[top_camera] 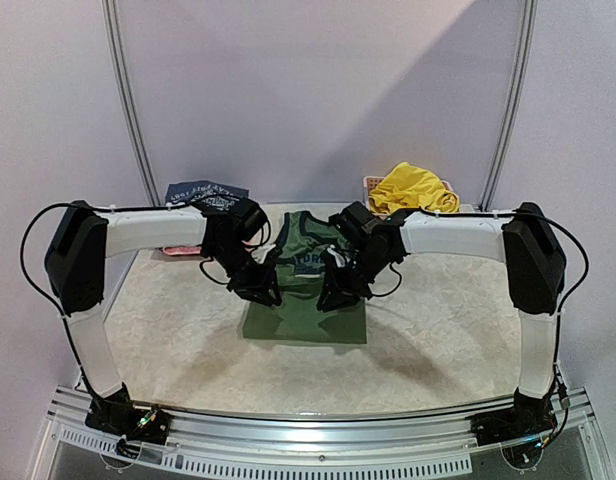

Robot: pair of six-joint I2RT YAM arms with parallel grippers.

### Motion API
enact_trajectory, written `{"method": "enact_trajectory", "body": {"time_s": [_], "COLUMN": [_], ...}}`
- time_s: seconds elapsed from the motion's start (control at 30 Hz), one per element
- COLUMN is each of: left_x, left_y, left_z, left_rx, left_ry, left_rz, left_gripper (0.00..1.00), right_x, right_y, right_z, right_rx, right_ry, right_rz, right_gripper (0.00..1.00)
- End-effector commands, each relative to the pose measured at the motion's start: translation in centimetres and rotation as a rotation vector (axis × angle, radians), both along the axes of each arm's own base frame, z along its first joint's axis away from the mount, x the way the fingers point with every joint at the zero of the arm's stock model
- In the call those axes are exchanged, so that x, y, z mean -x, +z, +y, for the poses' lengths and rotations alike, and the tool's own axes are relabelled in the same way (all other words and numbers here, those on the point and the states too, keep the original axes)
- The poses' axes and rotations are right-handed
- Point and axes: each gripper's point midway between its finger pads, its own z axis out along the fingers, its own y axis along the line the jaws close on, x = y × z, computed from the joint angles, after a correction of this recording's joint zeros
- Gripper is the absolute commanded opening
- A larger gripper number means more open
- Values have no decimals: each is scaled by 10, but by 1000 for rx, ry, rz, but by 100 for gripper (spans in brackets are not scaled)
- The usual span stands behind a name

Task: Fold and stack the mixed laundry pile
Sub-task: Adjust the rectangle-folded tank top at the center of the board.

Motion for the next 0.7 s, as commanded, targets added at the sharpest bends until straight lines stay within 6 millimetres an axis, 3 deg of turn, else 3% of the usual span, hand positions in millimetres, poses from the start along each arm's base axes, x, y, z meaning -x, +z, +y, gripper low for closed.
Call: {"method": "enact_trajectory", "body": {"time_s": [0.0, 0.4, 0.67], "left_x": [12, 38, 73], "left_y": [-20, -58, -77], "left_z": [-3, 12, 25], "left_rx": [11, -48, -96], "left_ry": [-58, -79, -87], "left_rz": [26, 92, 123], "left_gripper": [22, 19, 16], "right_x": [6, 36, 51], "right_y": [-29, -85, -92], "right_z": [2, -25, -42], "right_rx": [-19, 61, 92], "right_ry": [-15, -11, -23], "right_rz": [64, 163, 180], "right_gripper": [13, 11, 11]}}
